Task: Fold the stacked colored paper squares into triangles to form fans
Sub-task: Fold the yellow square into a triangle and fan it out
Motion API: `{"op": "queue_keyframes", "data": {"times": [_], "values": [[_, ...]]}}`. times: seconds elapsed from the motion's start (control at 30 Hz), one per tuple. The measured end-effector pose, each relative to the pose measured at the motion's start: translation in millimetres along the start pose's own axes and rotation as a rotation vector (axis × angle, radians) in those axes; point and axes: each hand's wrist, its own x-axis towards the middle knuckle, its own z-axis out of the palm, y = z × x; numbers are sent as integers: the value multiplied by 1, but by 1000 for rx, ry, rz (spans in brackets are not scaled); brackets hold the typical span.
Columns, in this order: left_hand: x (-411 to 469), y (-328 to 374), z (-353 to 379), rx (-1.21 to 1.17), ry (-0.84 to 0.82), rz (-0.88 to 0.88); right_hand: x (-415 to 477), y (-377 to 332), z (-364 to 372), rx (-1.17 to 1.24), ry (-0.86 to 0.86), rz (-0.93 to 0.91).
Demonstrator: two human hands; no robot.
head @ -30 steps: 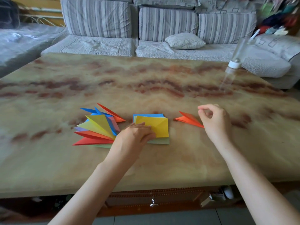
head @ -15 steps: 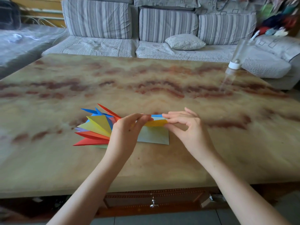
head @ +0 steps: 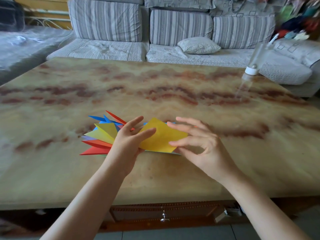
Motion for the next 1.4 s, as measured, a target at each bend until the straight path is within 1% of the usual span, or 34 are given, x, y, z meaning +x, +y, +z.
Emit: {"op": "queue_keyframes", "data": {"times": [0.1,0.23,0.33,0.4,0.47,0.6,0.67,0.9,1.23,1.4], "values": [[-2,0,-1,17,-66,51,0,-2,-2,183,-3,155],[-6,3,3,22,-178,80,4,-5,-5,374,68,435],[-10,1,8,50,-218,78,7,-6,-4,560,149,551],[-12,0,12,73,-212,82,7,-8,-4,590,196,598],[-13,0,15,82,-207,80,8,-8,-3,560,226,617],[-17,-1,17,149,-230,128,9,-11,-4,624,258,660],[-17,-2,17,165,-217,157,9,-12,-3,640,264,670],[-20,-3,17,160,-206,184,11,-18,-3,656,276,684],[-20,-2,19,174,-195,171,11,-21,-3,654,282,708],[-20,0,18,228,-227,111,11,-21,-4,635,286,709]]}}
